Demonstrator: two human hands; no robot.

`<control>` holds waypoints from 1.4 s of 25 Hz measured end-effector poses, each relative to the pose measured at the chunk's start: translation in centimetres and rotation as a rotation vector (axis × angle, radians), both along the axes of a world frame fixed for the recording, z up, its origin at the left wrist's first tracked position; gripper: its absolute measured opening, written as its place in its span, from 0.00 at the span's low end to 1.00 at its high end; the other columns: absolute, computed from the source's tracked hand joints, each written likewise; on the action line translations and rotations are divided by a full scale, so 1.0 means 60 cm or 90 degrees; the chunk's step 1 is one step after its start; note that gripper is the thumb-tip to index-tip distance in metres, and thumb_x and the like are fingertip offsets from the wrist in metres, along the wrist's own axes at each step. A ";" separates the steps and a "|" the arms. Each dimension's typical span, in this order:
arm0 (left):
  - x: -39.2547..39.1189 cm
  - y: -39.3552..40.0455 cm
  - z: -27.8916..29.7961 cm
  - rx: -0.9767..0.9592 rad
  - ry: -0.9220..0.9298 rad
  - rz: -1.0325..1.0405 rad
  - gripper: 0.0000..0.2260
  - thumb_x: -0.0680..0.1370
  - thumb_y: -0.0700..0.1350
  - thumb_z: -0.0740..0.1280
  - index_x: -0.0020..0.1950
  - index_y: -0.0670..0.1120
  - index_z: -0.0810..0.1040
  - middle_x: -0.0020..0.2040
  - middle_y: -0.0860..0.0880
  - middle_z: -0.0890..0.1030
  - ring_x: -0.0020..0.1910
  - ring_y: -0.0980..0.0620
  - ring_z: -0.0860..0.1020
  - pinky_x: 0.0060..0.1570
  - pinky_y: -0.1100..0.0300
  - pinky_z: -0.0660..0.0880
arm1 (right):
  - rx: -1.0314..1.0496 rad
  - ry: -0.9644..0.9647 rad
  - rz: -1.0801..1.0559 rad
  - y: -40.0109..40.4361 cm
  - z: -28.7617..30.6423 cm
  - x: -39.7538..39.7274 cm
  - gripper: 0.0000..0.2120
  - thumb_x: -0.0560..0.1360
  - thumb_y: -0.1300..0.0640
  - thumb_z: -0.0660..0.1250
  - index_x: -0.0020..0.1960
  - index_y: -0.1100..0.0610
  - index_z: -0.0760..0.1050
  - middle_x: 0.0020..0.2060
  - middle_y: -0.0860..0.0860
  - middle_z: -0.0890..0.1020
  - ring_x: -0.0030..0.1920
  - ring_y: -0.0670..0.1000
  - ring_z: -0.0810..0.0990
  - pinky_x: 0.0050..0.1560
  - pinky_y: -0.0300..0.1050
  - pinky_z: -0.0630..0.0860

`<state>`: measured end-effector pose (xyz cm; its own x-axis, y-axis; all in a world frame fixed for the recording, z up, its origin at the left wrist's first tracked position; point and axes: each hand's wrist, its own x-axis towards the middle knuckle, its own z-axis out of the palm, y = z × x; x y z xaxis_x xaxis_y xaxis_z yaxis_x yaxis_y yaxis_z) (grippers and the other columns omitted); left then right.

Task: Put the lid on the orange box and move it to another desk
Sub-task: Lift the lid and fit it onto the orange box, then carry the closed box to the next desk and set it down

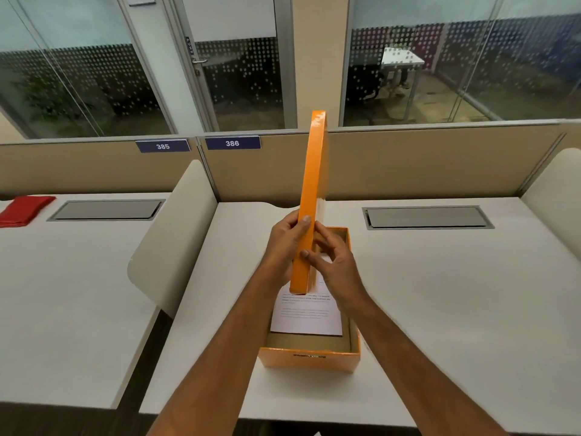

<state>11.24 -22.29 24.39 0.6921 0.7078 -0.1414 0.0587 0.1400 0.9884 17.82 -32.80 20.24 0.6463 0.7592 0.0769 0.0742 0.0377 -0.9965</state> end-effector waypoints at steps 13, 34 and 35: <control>-0.105 -0.023 -0.076 -0.328 -0.074 0.094 0.19 0.83 0.57 0.65 0.71 0.51 0.78 0.65 0.43 0.85 0.61 0.37 0.84 0.53 0.39 0.84 | -0.192 0.053 -0.175 -0.131 -0.106 0.096 0.38 0.77 0.39 0.68 0.80 0.44 0.55 0.79 0.51 0.65 0.74 0.60 0.70 0.67 0.64 0.73; -0.135 0.063 -0.277 -0.054 0.217 0.116 0.20 0.85 0.55 0.61 0.75 0.50 0.74 0.62 0.48 0.82 0.51 0.49 0.84 0.51 0.50 0.82 | -0.285 0.189 -0.297 -0.073 -0.221 0.047 0.21 0.82 0.48 0.64 0.72 0.53 0.73 0.67 0.54 0.79 0.63 0.58 0.79 0.64 0.60 0.77; -0.134 0.066 -0.284 -0.061 0.215 0.112 0.19 0.85 0.54 0.62 0.75 0.50 0.74 0.62 0.48 0.82 0.51 0.49 0.84 0.51 0.50 0.82 | -0.290 0.189 -0.301 -0.071 -0.226 0.047 0.21 0.82 0.48 0.64 0.72 0.54 0.73 0.67 0.54 0.79 0.63 0.59 0.79 0.64 0.61 0.77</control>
